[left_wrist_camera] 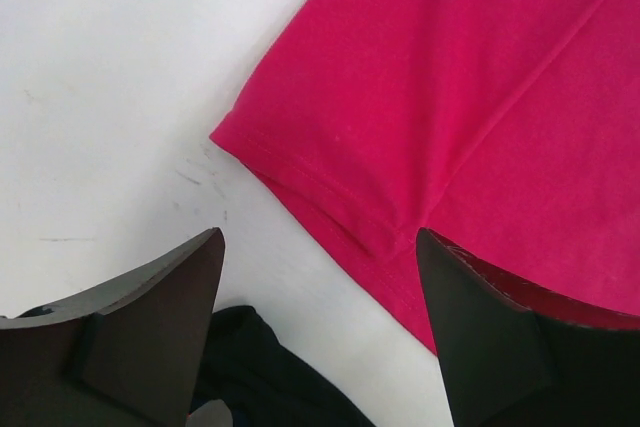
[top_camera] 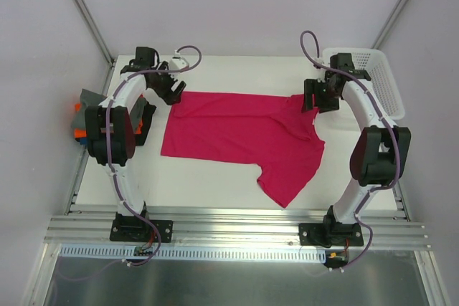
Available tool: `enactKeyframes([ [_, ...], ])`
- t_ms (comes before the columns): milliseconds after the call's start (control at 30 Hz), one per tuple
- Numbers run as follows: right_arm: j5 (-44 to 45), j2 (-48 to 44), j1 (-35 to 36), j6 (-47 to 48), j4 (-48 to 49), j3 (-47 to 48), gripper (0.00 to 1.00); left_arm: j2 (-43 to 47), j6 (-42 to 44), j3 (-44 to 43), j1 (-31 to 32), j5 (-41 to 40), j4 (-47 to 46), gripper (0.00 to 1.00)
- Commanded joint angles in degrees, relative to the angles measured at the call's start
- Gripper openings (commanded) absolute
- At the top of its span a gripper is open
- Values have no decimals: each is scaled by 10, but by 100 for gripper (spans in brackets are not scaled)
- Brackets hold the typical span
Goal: Fold and stack the t-shirts
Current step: Fold the flattened tshirt in 1/3 of the way
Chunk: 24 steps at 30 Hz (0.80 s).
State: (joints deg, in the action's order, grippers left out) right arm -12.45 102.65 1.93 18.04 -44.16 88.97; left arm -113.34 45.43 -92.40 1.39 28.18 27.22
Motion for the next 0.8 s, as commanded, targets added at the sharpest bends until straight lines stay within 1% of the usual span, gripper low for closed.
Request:
enactKeyframes([
  [0, 1, -33, 3, 7, 9, 41, 71, 11, -86, -75, -2, 15, 4, 78],
  [33, -3, -27, 3, 6, 10, 50, 71, 1, -119, -95, 1, 17, 4, 79],
  [67, -9, -14, 6, 4, 13, 58, 70, -23, -138, -141, 5, 16, 4, 79],
  [167, -20, 16, 28, 4, 24, 78, 66, -67, -197, -205, 22, 21, 4, 79],
  [200, -22, 26, 35, 7, 22, 93, 66, -79, -225, -217, 30, 26, 5, 79],
  [233, -30, 35, 41, 8, 22, 100, 62, -97, -239, -233, 34, 26, 4, 78],
  [267, -35, 51, 54, 9, 23, 105, 61, -107, -253, -240, 38, 27, 3, 77],
  [333, -35, 65, 67, 18, 22, 119, 60, -130, -310, -251, 44, 31, 4, 75],
  [367, -35, 80, 77, 21, 26, 121, 60, -134, -328, -249, 45, 36, 4, 75],
  [400, -33, 88, 81, 19, 30, 125, 61, -139, -365, -245, 45, 45, 3, 74],
  [467, -33, 104, 88, 7, 29, 134, 61, -143, -403, -235, 44, 47, 4, 74],
  [500, -37, 107, 90, 3, 24, 134, 61, -140, -423, -217, 43, 54, 6, 74],
  [567, -45, 95, 93, -1, 18, 106, 61, -115, -431, -191, 43, 72, 13, 74],
  [600, -46, 73, 94, -4, 18, 90, 61, -102, -430, -164, 43, 82, 15, 74],
  [633, -49, 63, 93, -9, 17, 52, 61, -80, -427, -150, 43, 98, 20, 74],
  [700, -60, 18, 86, -31, 19, 9, 61, -61, -424, -119, 44, 99, 39, 74],
  [733, -68, -1, 84, -40, 24, -11, 62, -54, -424, -118, 44, 97, 56, 74],
  [767, -71, -16, 82, -56, 26, -46, 62, -54, -421, -119, 44, 101, 97, 73],
])
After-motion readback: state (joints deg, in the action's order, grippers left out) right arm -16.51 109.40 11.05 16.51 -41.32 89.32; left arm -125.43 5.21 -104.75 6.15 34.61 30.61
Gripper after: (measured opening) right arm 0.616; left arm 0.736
